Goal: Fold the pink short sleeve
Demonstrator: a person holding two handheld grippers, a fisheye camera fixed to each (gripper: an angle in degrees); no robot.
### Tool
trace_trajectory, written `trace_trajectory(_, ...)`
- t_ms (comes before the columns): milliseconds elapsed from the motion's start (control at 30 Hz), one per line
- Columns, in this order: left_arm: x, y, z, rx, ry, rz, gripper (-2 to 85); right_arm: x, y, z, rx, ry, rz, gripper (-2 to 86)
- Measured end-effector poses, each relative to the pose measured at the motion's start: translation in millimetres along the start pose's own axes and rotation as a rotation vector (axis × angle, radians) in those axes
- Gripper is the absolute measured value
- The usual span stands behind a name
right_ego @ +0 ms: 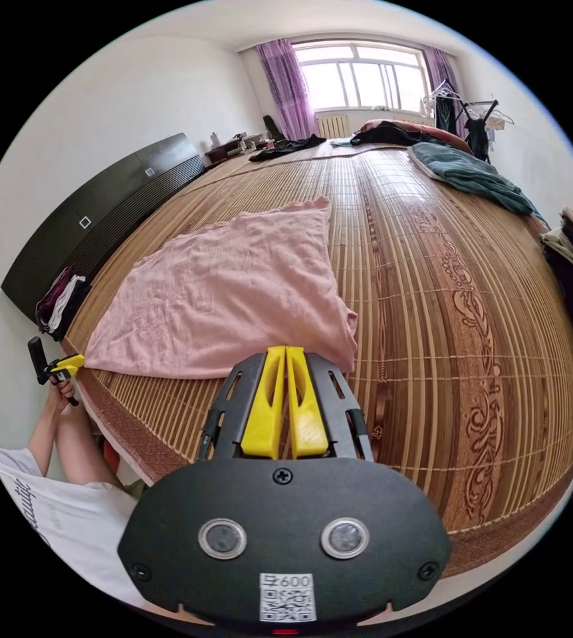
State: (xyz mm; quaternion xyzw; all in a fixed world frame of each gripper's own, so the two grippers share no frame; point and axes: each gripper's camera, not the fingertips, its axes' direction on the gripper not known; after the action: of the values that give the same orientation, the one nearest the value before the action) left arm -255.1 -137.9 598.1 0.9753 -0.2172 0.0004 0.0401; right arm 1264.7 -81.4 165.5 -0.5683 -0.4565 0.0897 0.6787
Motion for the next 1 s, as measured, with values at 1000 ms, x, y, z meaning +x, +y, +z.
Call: trace_trajectory(1000,-63,309,11,-0.204,-0.062,0.077,0.6,196,-99,82,0.026,0.032,-0.023,-0.9)
